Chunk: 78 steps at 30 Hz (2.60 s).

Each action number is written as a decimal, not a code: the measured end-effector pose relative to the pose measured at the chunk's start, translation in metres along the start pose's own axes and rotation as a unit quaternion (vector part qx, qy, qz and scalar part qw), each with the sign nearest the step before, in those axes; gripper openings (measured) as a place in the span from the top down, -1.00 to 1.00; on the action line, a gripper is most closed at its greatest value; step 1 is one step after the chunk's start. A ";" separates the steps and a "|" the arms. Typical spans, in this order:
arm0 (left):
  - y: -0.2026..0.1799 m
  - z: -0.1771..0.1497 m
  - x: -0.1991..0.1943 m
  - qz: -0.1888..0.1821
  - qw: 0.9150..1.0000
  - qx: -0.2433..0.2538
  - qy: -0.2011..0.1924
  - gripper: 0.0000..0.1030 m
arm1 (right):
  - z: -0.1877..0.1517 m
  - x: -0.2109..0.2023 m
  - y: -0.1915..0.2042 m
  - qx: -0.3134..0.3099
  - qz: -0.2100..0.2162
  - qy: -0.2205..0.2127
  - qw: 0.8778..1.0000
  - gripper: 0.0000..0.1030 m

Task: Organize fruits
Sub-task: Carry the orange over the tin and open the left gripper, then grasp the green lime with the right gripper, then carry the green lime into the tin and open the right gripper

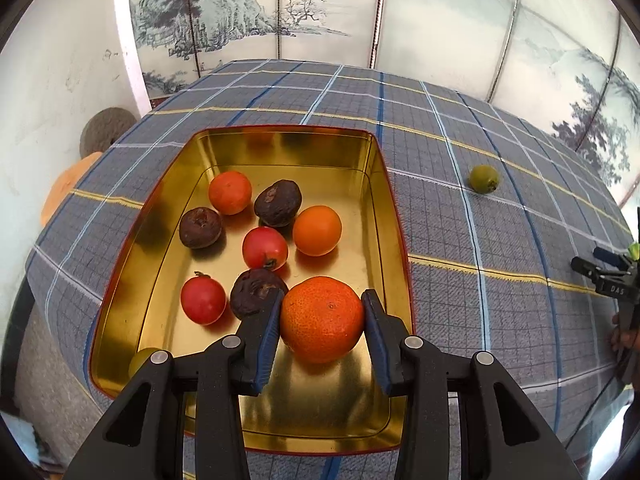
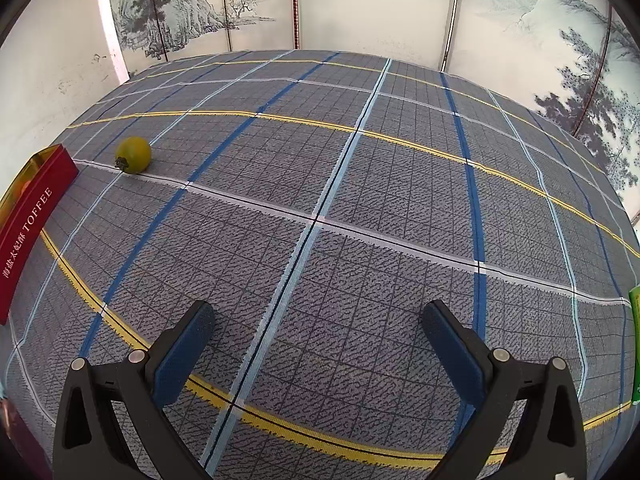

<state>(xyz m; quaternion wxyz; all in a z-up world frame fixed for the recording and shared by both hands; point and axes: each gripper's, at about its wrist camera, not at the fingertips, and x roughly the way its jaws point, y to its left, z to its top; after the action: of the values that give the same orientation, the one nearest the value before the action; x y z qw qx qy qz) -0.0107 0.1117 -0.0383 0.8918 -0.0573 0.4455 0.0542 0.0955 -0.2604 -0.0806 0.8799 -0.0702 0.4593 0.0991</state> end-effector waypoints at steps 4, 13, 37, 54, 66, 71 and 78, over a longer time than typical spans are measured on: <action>-0.001 0.000 0.005 0.004 1.000 0.004 0.003 0.21 | 0.000 0.000 0.000 0.000 0.000 0.000 1.000 -0.99; -0.004 -0.002 0.011 0.023 1.000 0.018 0.004 0.19 | 0.000 0.000 0.000 0.000 0.000 0.000 1.000 -0.99; -0.011 0.001 -0.004 0.067 0.996 0.040 -0.036 -0.36 | 0.000 0.000 0.001 -0.001 0.002 -0.001 1.000 -0.99; -0.009 0.007 -0.017 0.071 0.996 0.028 -0.039 -0.61 | 0.067 0.005 0.094 -0.089 0.171 -0.060 0.979 -0.99; -0.012 0.018 -0.012 0.066 0.997 0.027 -0.031 -0.62 | 0.111 0.049 0.127 -0.123 0.190 -0.053 0.973 -0.78; -0.012 0.017 -0.007 0.065 0.997 0.024 -0.023 -0.63 | 0.117 0.064 0.137 -0.131 0.180 -0.029 0.974 -0.53; -0.006 0.016 -0.017 0.063 0.998 0.012 -0.027 -0.63 | 0.107 0.059 0.133 -0.122 0.178 -0.020 0.976 0.36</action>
<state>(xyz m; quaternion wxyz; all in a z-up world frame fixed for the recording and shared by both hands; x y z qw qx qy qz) -0.0076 0.1074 -0.0153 0.8989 -0.0167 0.4247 0.1068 0.1819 -0.1015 -0.0722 0.8422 -0.0918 0.4309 0.3108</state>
